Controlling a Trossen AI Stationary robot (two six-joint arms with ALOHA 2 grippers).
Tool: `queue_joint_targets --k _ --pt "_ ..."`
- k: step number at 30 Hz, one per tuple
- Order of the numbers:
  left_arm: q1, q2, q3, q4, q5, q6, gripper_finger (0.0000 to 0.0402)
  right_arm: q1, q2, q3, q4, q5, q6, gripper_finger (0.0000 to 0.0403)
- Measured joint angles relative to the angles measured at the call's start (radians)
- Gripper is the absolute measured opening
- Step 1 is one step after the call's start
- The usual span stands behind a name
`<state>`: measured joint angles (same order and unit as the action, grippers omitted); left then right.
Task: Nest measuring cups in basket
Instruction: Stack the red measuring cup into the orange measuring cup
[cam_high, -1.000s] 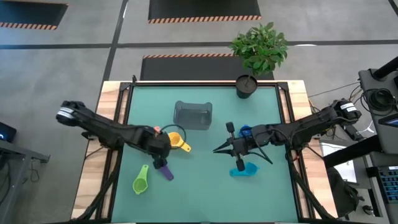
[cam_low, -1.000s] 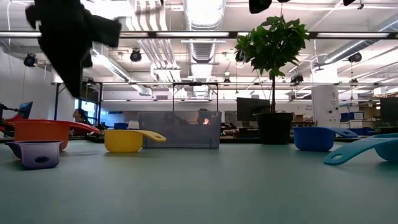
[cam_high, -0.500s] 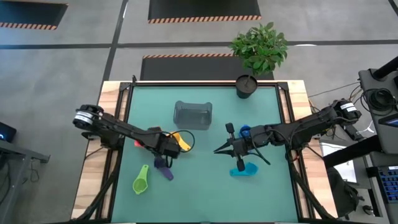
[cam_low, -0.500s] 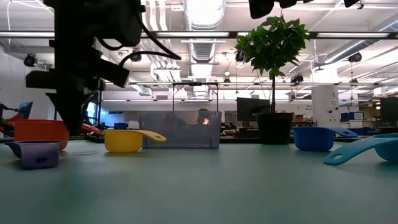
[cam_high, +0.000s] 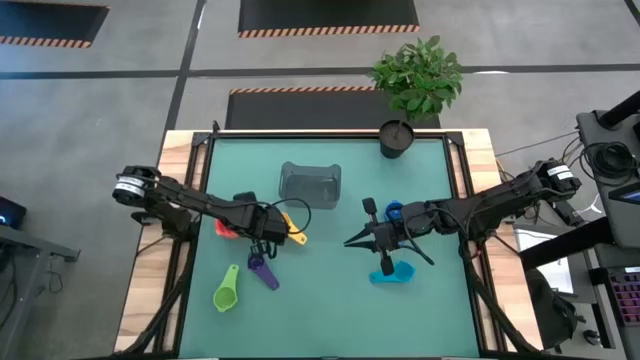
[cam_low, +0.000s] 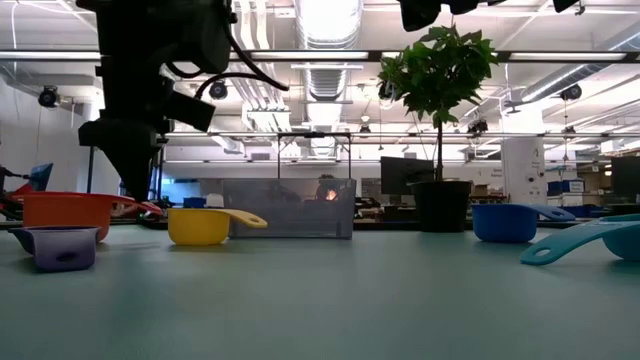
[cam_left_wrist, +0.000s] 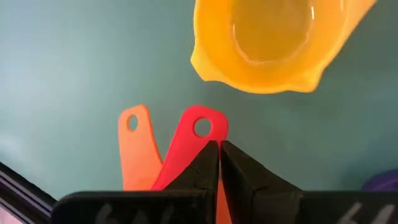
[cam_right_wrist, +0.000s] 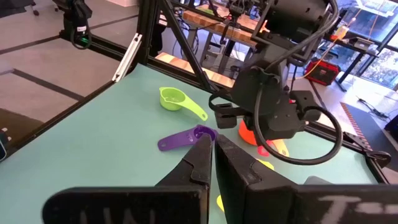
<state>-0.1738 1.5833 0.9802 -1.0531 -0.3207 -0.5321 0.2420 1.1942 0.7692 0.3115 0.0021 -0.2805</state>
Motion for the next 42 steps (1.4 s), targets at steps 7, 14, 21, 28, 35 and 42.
queue_joint_targets --k 7,14,21,28,35,42 --pt "-0.004 -0.004 0.011 0.004 0.156 0.068 0.0 0.0 0.0 0.0 -0.001 0.0 0.007 0.0009" --pt "0.002 -0.004 0.006 0.06 0.146 0.169 0.0 0.0 0.0 0.0 -0.009 0.0 0.01 0.0009" --pt "0.005 -0.002 0.005 0.033 0.015 0.188 0.0 0.0 0.0 0.0 -0.011 0.0 0.009 0.0009" --pt "-0.01 -0.047 0.047 -0.041 0.11 0.19 0.0 0.0 0.0 0.0 -0.016 0.001 0.011 0.0009" --pt "-0.013 -0.075 -0.043 0.036 0.214 0.269 0.0 0.0 0.0 0.0 -0.02 0.001 0.01 0.0009" --pt "-0.012 -0.063 -0.091 0.076 0.076 0.245 0.0 0.0 0.0 0.0 -0.021 0.001 0.008 0.0009"
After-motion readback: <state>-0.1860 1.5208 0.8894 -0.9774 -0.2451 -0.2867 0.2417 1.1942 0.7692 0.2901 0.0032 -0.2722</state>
